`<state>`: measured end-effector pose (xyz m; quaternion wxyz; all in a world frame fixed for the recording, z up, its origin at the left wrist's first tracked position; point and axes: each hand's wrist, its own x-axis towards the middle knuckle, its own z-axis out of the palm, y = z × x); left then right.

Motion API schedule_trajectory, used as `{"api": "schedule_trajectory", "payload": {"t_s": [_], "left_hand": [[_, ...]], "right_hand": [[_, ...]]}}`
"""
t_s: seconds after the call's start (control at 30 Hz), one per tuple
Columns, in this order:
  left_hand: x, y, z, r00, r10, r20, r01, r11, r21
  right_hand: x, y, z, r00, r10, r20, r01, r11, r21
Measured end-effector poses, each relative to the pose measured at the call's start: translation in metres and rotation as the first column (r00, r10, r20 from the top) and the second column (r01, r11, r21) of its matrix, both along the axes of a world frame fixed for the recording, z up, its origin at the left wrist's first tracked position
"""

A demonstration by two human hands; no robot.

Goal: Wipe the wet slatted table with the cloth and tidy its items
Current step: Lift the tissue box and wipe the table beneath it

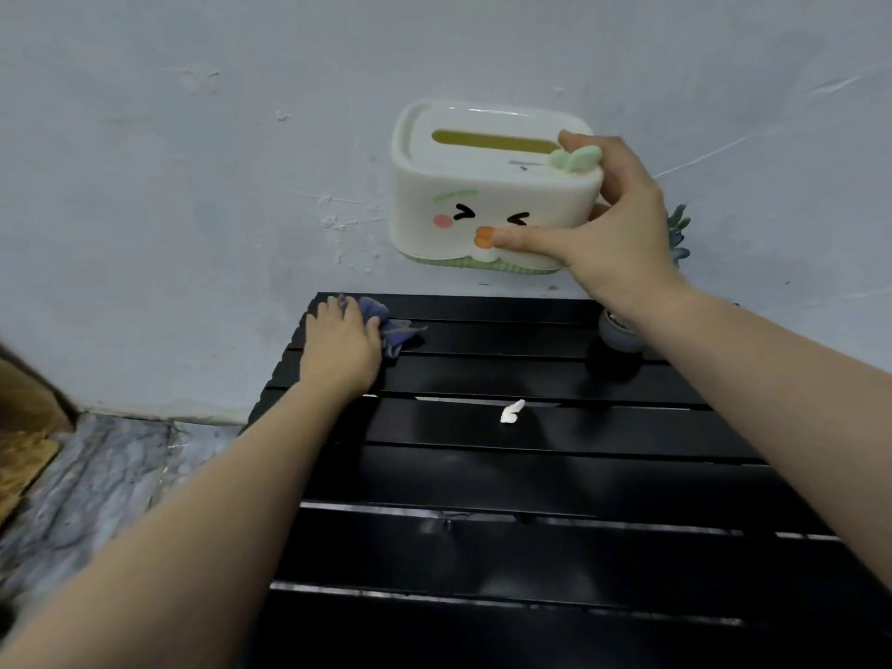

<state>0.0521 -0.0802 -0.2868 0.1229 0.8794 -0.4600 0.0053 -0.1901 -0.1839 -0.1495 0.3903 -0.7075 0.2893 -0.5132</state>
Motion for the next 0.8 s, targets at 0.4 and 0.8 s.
{"api": "schedule_trajectory", "payload": {"t_s": [0.4, 0.8], "left_hand": [[-0.137, -0.076, 0.021, 0.841, -0.507, -0.192, 0.522, 0.852, 0.039], [-0.002, 0.026, 0.052, 0.641, -0.331, -0.693, -0.084, 0.866, -0.492]], "right_hand": [[0.002, 0.001, 0.001, 1.000, -0.022, 0.014, 0.022, 0.999, 0.029], [0.012, 0.005, -0.010, 0.998, -0.056, 0.015, 0.055, 0.998, 0.036]]}}
